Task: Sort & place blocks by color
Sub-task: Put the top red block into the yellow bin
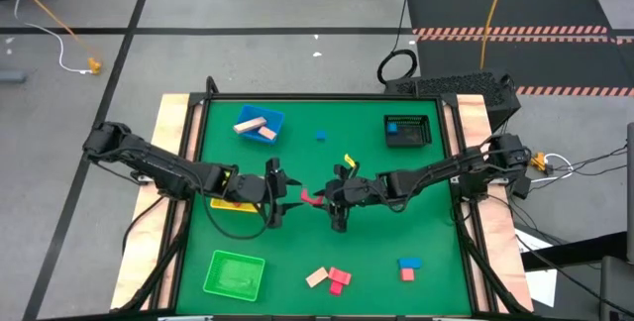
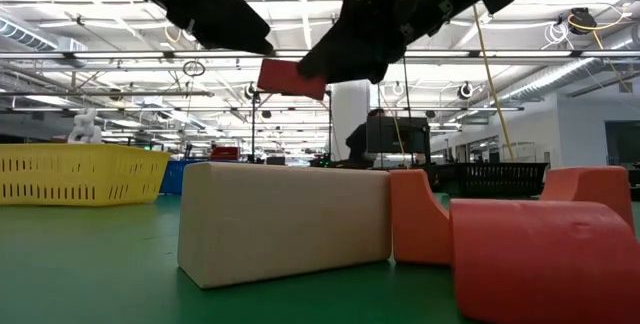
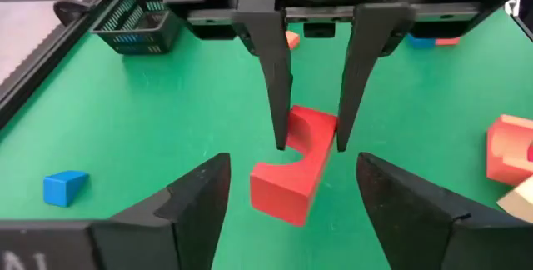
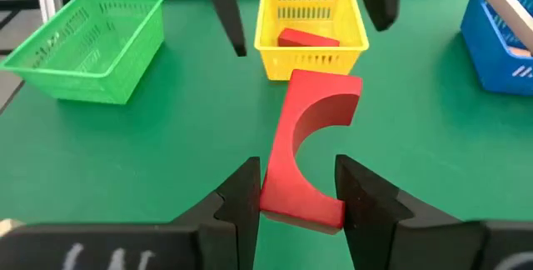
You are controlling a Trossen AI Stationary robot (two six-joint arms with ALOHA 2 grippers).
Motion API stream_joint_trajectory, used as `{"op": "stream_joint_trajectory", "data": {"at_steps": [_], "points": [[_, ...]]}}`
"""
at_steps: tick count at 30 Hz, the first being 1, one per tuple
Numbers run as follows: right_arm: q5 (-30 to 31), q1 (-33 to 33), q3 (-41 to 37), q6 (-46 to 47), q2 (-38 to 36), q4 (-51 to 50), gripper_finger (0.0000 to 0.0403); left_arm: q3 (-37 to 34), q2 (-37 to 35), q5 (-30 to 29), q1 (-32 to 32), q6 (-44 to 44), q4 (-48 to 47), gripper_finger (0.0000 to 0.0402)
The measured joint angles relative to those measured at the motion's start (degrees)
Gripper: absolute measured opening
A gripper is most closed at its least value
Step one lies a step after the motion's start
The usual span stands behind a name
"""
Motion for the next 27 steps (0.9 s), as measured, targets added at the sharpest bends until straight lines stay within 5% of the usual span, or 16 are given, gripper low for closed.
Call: {"op": "stream_joint_trajectory", "data": {"at_steps": [19,27], "points": [[-5.7,0.2,0.02,-6.52,0.02,10.27,0.0115,0.0,0.0,2.82,-0.02,-0.55,0.53,0.0257],[-5.74,0.17,0.02,-6.69,0.02,11.08,0.0117,0.0,-0.02,3.46,-0.4,-0.54,1.34,0.0169]]}}
